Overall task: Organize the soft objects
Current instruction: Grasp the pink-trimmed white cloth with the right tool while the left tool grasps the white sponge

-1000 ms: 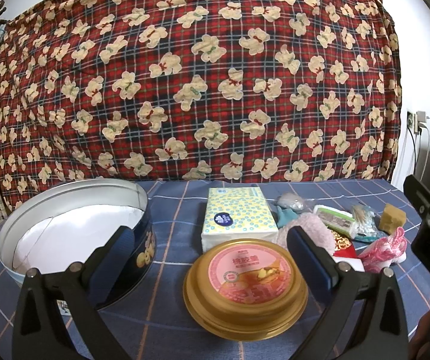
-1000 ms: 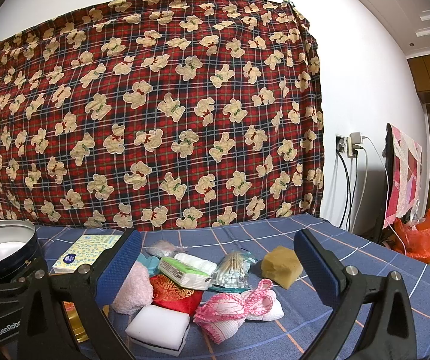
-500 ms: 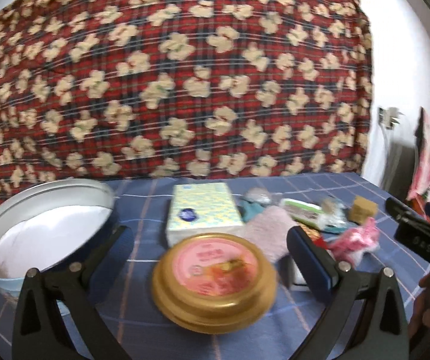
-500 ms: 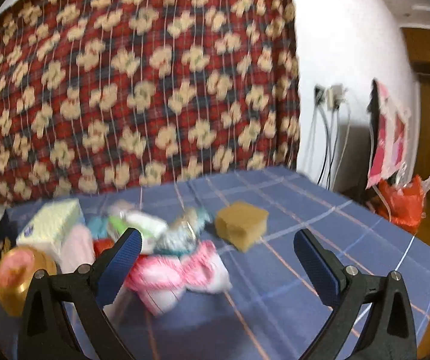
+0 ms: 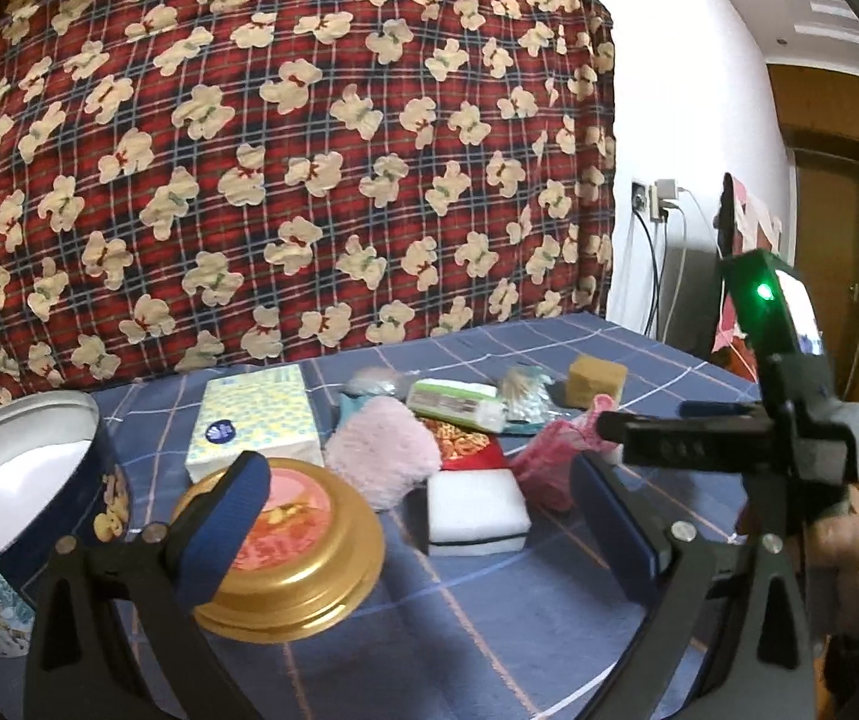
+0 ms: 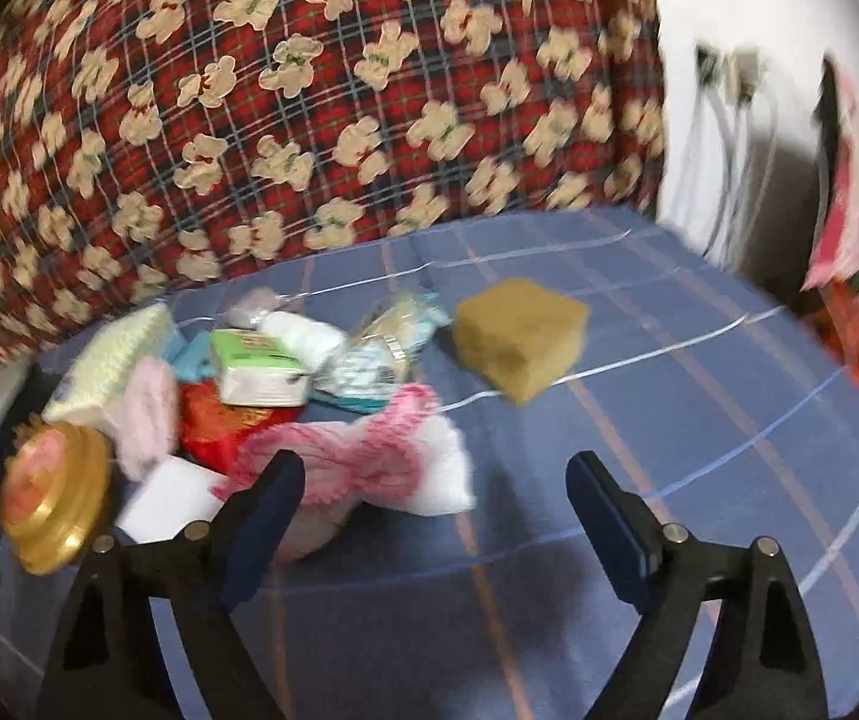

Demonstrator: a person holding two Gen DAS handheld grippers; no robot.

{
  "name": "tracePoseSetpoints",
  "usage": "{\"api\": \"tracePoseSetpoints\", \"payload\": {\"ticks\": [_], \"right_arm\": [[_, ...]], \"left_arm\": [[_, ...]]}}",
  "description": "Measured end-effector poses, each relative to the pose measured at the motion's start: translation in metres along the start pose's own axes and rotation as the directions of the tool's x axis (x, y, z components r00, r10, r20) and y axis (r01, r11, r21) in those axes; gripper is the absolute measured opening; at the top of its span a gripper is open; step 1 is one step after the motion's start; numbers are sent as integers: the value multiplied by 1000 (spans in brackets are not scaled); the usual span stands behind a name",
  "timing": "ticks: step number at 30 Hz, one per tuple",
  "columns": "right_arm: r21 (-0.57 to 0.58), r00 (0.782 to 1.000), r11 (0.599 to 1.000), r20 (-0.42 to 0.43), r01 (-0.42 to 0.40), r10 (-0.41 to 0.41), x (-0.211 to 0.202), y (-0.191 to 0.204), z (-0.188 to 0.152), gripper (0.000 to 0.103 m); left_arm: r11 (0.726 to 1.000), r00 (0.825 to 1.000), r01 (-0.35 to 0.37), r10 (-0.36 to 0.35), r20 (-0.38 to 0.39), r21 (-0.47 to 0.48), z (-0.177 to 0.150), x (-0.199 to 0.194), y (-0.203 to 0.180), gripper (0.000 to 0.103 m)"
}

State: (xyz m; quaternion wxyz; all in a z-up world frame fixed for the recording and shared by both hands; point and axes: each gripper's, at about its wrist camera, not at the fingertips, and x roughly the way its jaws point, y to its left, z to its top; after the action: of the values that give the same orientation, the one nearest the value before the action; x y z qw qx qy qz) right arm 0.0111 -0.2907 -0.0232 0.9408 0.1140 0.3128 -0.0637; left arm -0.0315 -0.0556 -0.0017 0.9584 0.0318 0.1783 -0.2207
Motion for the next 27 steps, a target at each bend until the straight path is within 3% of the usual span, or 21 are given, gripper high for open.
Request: {"api": "tracePoseSetpoints", "payload": {"ticks": [3, 6, 8, 12, 13, 16, 18, 21, 24, 27], "right_arm": [[77, 994, 994, -62, -83, 88, 17, 0, 6, 91], [71, 990, 996, -119, -62, 70, 40, 8, 10, 91], [82, 981, 993, -167, -90, 102, 52, 9, 10, 91], [32, 975, 992, -179, -124, 128, 54, 16, 7, 90], [28, 976, 991, -171, -134, 137, 52, 16, 7, 71], [22, 969, 982, -164, -187, 188, 50, 13, 9, 47], [42, 967, 976, -129, -214, 218, 45, 8, 10, 40], [64, 973, 971, -10, -229, 230, 28, -2, 13, 40], [58, 974, 981, 141, -187, 177, 5, -9, 15, 40], [74, 962, 989, 251, -125, 103, -11, -15, 14, 40]], "left_arm": [[1000, 1000, 4, -4, -14, -13, 0, 2, 1, 101], [1000, 1000, 2, -2, -20, -11, -1, 4, 0, 101], [1000, 999, 8, -8, -31, -9, -1, 5, -2, 101], [1000, 998, 22, -22, -60, 1, -1, 11, -7, 101], [1000, 997, 28, -28, -67, 0, -1, 13, -9, 101], [999, 995, 52, -51, -85, 4, -1, 18, -17, 101], [998, 994, 64, -63, -91, 12, 0, 21, -23, 101], [996, 990, 86, -84, -111, 16, 1, 28, -32, 101], [994, 984, 106, -103, -147, 14, 4, 39, -40, 94], [997, 976, 72, -68, -205, 11, 8, 57, -47, 94]]}}
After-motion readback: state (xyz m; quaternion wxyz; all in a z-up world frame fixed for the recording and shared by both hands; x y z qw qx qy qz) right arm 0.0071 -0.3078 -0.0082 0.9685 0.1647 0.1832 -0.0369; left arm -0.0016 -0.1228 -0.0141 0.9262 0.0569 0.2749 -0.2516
